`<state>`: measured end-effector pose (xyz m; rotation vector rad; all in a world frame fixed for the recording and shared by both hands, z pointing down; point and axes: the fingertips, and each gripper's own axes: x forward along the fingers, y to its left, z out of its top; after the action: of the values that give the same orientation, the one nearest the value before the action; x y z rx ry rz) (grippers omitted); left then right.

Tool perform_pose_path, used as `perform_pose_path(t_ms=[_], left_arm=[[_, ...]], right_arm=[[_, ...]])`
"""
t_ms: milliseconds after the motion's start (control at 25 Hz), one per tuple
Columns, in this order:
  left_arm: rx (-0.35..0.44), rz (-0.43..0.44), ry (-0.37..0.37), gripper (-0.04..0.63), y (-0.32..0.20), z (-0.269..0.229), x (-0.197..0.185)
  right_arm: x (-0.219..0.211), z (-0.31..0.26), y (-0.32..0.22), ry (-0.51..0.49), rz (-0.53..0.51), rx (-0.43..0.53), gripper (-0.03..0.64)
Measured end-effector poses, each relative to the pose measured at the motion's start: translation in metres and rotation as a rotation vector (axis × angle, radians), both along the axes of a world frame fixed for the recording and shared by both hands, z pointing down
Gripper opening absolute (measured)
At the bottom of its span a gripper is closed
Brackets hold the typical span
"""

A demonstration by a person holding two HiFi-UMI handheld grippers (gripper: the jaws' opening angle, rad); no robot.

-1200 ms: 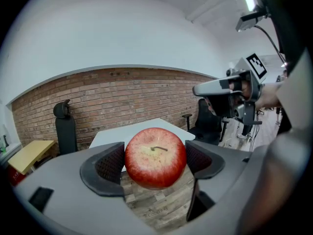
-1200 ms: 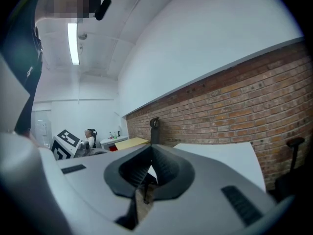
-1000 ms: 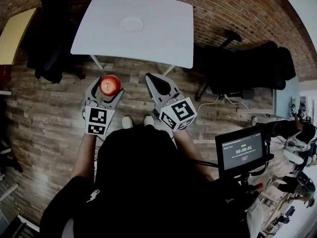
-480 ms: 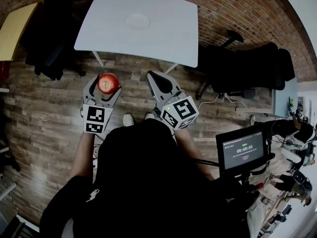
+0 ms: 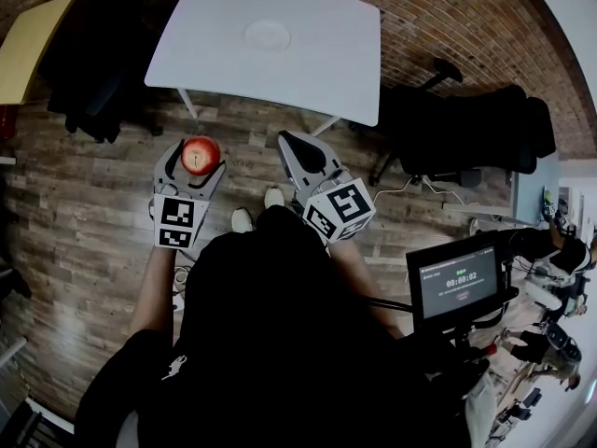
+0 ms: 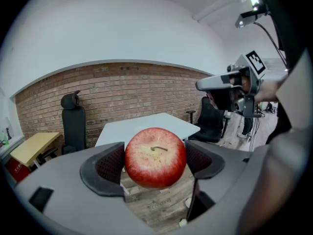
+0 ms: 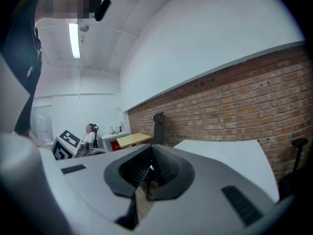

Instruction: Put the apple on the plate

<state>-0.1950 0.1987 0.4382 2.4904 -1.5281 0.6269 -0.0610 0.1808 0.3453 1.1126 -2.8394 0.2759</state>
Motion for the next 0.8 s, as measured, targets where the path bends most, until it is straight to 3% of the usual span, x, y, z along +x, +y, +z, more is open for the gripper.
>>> perform_pose_path(t_ms=[800], left_arm=[[0.026, 0.002, -0.016, 0.393, -0.014, -0.009, -0.002]], right_arm=[[-0.005, -0.006, -0.015, -0.024, -0.006, 0.022, 0.003]])
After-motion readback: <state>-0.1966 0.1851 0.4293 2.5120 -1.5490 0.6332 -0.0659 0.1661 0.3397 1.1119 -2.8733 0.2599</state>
